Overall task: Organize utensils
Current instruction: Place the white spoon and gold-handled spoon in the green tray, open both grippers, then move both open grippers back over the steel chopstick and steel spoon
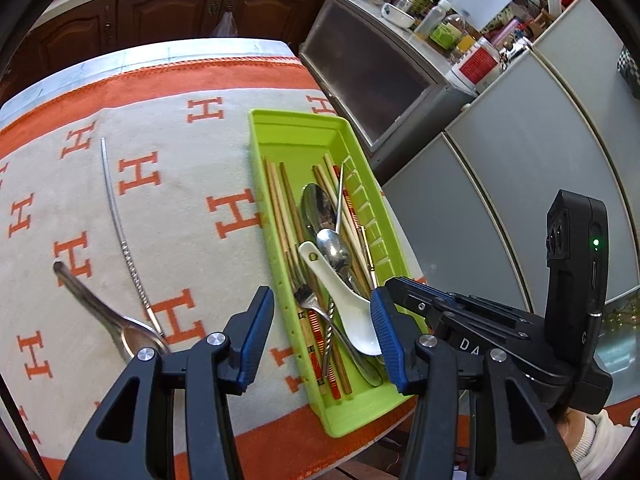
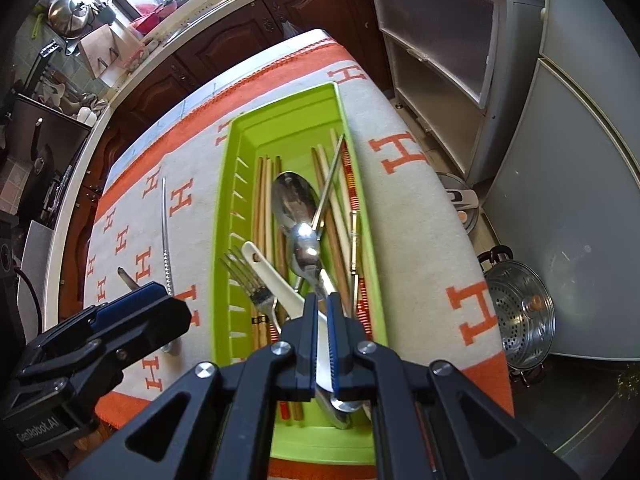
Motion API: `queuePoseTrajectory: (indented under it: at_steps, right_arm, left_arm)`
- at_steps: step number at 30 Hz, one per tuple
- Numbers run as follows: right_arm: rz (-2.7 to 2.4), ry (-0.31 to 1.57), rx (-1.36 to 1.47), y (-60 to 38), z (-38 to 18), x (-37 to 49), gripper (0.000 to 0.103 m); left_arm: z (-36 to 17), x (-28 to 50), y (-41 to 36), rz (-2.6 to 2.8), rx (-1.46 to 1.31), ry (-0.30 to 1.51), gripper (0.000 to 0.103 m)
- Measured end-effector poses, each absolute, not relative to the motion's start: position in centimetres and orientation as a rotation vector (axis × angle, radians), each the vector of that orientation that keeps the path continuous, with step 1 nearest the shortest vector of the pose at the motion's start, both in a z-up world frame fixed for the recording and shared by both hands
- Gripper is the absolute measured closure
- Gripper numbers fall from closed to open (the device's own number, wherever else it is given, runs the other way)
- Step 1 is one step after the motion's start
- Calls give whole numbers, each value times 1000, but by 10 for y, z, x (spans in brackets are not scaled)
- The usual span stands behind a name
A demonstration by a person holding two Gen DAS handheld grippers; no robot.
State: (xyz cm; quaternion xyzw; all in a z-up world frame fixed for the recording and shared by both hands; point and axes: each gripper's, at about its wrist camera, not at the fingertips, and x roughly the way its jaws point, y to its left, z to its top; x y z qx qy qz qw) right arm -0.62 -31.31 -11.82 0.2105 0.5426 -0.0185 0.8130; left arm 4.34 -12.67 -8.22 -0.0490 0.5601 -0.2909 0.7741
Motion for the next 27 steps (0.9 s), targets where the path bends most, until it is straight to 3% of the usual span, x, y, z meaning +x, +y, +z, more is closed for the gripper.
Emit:
queuePoseTrajectory:
  at_steps: [12,27]
  right_arm:
    - [75,1127,409,-277,-104,-2,98]
    - [230,1147,304,-209,-99,15,98]
  left_arm:
    - [-78,26,-68,-474,-130,1172,46]
    - [-92,28,10,-264,-237,1165,46]
